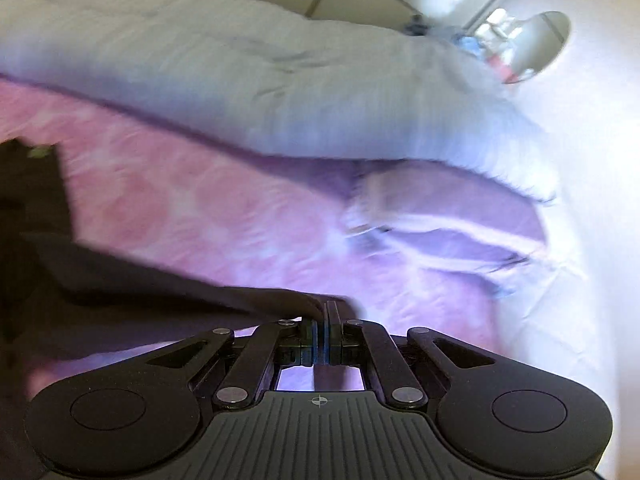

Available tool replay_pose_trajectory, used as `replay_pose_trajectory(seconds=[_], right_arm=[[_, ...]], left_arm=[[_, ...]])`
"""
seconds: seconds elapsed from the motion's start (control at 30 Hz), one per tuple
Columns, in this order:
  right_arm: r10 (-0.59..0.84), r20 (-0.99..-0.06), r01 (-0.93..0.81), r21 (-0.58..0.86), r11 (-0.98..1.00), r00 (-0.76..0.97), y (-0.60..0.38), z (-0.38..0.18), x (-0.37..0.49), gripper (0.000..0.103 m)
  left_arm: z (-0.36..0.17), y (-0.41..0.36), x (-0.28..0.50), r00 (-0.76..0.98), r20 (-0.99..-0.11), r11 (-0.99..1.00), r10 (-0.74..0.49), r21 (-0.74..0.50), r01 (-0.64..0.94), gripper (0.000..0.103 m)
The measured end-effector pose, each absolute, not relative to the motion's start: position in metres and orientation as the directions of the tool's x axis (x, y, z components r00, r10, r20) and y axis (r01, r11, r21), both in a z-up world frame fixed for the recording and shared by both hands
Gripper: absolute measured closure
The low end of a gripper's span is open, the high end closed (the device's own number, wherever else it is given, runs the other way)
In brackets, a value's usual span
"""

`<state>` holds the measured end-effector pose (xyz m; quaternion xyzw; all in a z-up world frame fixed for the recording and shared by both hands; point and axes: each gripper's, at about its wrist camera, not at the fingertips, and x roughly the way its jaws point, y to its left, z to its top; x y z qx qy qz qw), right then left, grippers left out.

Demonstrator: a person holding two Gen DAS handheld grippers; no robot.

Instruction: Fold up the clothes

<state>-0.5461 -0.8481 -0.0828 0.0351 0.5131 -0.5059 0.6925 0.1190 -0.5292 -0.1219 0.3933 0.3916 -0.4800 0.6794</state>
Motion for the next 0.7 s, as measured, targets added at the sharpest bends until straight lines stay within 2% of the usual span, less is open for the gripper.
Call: replay_pose_trajectory(seconds=[0.17, 0.23, 0.33, 0.37, 0.4, 0.43, 0.47, 0.5, 0.63, 0.7], right_arm=[[-0.704, -0.694, 0.748, -0.545, 0.378, -0.150, -0.902, -0.071, -0.562, 0.102], [-0.699, -0.687, 0.756, -0.561, 0.338, -0.197, -0.916, -0.081, -0.569, 0.102], [-0.663, -0.707, 0.779, -0.551, 0.300, -0.245, -0.926, -0.107, -0.574, 0.101], [-0.632, -0.732, 0.786, -0.538, 0.305, -0.256, -0.927, -0.120, -0.573, 0.097], [-0.610, -0.747, 0.784, -0.535, 0.313, -0.266, -0.924, -0.133, -0.571, 0.078], [-0.601, -0.753, 0.776, -0.538, 0.329, -0.268, -0.916, -0.144, -0.567, 0.064], [-0.601, -0.760, 0.769, -0.532, 0.354, -0.249, -0.901, -0.156, -0.563, 0.045], [-0.594, -0.774, 0.766, -0.514, 0.385, -0.221, -0.885, -0.165, -0.559, 0.037], [-0.476, -0.877, 0.769, -0.352, 0.534, -0.071, -0.807, -0.198, -0.546, 0.037], [-0.387, -0.922, 0.771, -0.225, 0.596, 0.031, -0.760, -0.212, -0.544, 0.037]], left_arm=[[-0.141, -0.541, 0.154, 0.307, -0.909, 0.282, -0.282, 0.228, 0.932, 0.101], [-0.154, -0.544, 0.164, 0.330, -0.911, 0.324, -0.249, 0.243, 0.914, 0.101], [-0.184, -0.547, 0.170, 0.348, -0.915, 0.399, -0.203, 0.247, 0.883, 0.095], [-0.191, -0.546, 0.166, 0.343, -0.918, 0.408, -0.198, 0.241, 0.881, 0.093], [-0.199, -0.545, 0.160, 0.339, -0.921, 0.410, -0.192, 0.239, 0.880, 0.090], [-0.205, -0.543, 0.152, 0.337, -0.923, 0.413, -0.188, 0.237, 0.880, 0.086], [-0.208, -0.538, 0.143, 0.337, -0.922, 0.418, -0.193, 0.233, 0.878, 0.076], [-0.210, -0.532, 0.135, 0.332, -0.922, 0.426, -0.200, 0.224, 0.877, 0.070], [-0.211, -0.490, 0.082, 0.257, -0.936, 0.429, -0.241, 0.135, 0.893, 0.064], [-0.217, -0.466, 0.041, 0.149, -0.955, 0.418, -0.256, 0.030, 0.908, 0.061]])
